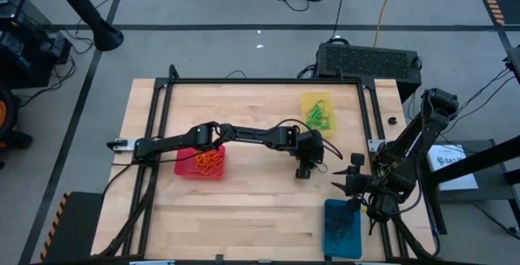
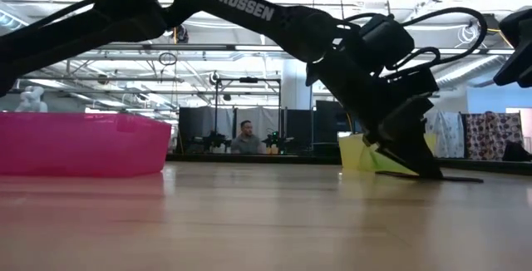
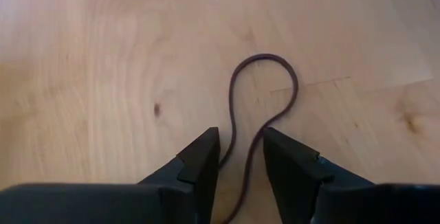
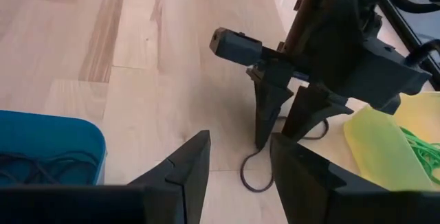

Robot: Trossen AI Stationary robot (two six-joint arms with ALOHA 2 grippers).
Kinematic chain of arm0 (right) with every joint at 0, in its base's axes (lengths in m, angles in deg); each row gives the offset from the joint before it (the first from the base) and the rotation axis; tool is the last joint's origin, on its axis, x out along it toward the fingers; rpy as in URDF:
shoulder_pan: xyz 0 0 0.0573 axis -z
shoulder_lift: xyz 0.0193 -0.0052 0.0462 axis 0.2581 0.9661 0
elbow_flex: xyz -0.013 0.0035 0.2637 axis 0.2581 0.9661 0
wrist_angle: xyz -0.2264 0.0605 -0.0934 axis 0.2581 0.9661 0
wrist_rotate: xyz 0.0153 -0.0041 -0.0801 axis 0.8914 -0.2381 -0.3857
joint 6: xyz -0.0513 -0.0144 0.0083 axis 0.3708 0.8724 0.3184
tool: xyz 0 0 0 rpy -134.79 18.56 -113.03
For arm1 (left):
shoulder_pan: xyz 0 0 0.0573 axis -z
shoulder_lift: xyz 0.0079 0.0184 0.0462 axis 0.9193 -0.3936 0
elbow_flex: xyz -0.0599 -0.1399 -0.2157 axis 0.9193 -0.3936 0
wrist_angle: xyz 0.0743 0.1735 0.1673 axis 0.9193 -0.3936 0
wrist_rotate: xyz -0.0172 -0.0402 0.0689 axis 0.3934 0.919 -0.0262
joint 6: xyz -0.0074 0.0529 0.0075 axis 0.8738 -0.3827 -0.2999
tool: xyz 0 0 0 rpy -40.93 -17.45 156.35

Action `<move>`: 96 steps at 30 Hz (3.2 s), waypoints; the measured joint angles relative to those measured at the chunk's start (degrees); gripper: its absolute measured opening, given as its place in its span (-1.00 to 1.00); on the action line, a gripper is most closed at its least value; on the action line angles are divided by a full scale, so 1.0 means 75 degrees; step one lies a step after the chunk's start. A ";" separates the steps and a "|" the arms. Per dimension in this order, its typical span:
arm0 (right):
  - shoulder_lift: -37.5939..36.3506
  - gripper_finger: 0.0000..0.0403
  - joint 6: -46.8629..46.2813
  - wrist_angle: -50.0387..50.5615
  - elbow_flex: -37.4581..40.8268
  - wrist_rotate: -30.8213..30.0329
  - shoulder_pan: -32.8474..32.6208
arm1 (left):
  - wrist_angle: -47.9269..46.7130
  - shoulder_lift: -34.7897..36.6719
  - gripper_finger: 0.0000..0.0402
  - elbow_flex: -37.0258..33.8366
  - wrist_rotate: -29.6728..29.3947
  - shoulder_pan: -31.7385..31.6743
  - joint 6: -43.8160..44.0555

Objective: Sort rubber bands into baskets
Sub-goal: Put the violet rubber band into the blue bin, then return to Home Position

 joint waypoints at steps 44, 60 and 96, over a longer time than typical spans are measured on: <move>-0.0003 -0.28 -0.2788 0.2120 0.0000 -0.0055 -0.0003 | 0.4718 0.0865 -1.00 -0.0102 0.0106 0.2367 0.0008; 0.0003 -0.28 -0.2796 0.1920 0.0000 -0.0001 -0.0003 | 0.4322 0.0472 -0.96 -0.0099 0.0160 0.2343 0.0813; -0.0022 -0.28 -0.2588 0.1813 -0.0003 0.0161 0.0513 | -0.4065 0.3221 -0.18 -0.0041 -0.3919 0.2216 0.0650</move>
